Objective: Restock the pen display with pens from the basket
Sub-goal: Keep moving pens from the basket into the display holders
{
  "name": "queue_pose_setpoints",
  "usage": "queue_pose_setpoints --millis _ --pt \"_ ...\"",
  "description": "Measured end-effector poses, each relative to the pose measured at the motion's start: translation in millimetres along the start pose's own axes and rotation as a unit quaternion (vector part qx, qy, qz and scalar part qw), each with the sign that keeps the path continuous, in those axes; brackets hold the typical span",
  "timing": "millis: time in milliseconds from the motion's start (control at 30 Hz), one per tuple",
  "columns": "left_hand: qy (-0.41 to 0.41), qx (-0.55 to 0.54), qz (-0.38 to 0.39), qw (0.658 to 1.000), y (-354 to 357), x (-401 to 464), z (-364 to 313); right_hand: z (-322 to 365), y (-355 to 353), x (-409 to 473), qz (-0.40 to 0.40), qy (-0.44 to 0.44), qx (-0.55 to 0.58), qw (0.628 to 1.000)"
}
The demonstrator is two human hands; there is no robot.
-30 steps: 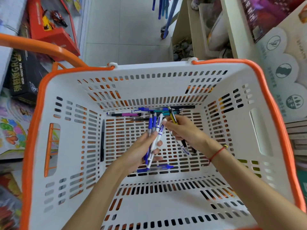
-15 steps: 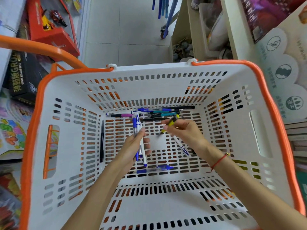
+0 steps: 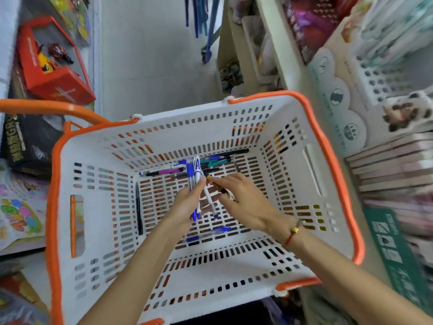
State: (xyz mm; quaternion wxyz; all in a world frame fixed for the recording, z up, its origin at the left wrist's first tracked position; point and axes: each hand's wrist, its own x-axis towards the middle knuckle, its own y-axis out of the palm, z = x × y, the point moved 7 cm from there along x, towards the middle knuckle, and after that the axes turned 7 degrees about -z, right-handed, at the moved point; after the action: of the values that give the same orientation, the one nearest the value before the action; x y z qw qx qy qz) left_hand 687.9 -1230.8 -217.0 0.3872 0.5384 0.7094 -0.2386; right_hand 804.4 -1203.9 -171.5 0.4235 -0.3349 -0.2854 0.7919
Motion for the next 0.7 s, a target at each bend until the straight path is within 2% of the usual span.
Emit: queue_pose_setpoints --millis 100,300,367,467,567,633,700 --pt "0.004 0.029 0.037 0.999 30 -22 -15 1 -23 -20 -0.004 0.017 0.004 1.000" --pt "0.002 0.065 0.139 0.988 102 -64 -40 -11 -106 -67 -0.167 0.094 0.078 0.978" --pt "0.003 0.082 0.175 0.981 129 -82 -47 -20 -138 -91 -0.267 0.134 0.126 0.946" --pt "0.025 0.123 0.223 0.967 167 -103 -55 -42 -174 -126 -0.414 0.210 0.140 0.874" --pt "0.057 0.161 0.259 0.951 202 -123 -60 -68 -184 -142 -0.421 0.290 0.264 0.818" --pt "0.078 0.190 0.292 0.934 223 -137 -61 -76 -188 -152 -0.435 0.295 0.343 0.779" --pt "0.104 0.218 0.317 0.917 238 -148 -59 -81 -190 -166 -0.464 0.305 0.372 0.744"
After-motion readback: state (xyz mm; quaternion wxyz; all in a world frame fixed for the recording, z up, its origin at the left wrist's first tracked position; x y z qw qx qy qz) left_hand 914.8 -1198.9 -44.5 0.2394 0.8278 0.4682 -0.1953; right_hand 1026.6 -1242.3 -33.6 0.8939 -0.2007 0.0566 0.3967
